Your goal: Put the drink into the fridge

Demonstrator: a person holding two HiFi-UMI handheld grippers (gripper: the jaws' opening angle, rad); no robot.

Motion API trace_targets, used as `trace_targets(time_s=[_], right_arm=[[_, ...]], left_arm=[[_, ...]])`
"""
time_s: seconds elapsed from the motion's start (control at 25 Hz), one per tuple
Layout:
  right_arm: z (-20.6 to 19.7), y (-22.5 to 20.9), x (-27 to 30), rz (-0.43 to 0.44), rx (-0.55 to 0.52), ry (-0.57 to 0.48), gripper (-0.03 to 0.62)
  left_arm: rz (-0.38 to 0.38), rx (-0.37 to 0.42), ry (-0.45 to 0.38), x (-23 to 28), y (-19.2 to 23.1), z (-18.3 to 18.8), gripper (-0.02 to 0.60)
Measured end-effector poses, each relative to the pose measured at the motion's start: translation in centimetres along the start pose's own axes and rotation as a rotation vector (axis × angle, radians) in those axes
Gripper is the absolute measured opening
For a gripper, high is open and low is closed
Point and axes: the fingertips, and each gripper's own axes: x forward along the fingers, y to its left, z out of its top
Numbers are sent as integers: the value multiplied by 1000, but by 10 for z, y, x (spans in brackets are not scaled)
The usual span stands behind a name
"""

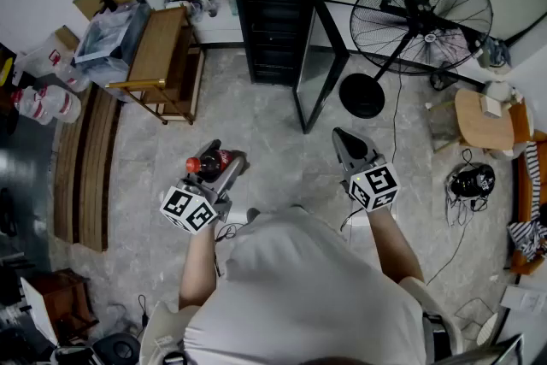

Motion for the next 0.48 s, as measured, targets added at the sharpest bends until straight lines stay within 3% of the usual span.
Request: trace_targets(time_s=[0.48], right_arm=[[0,-7,0,5,4,-5,-5]], left_arm=[[-4,-8,-17,3,0,-9,296]])
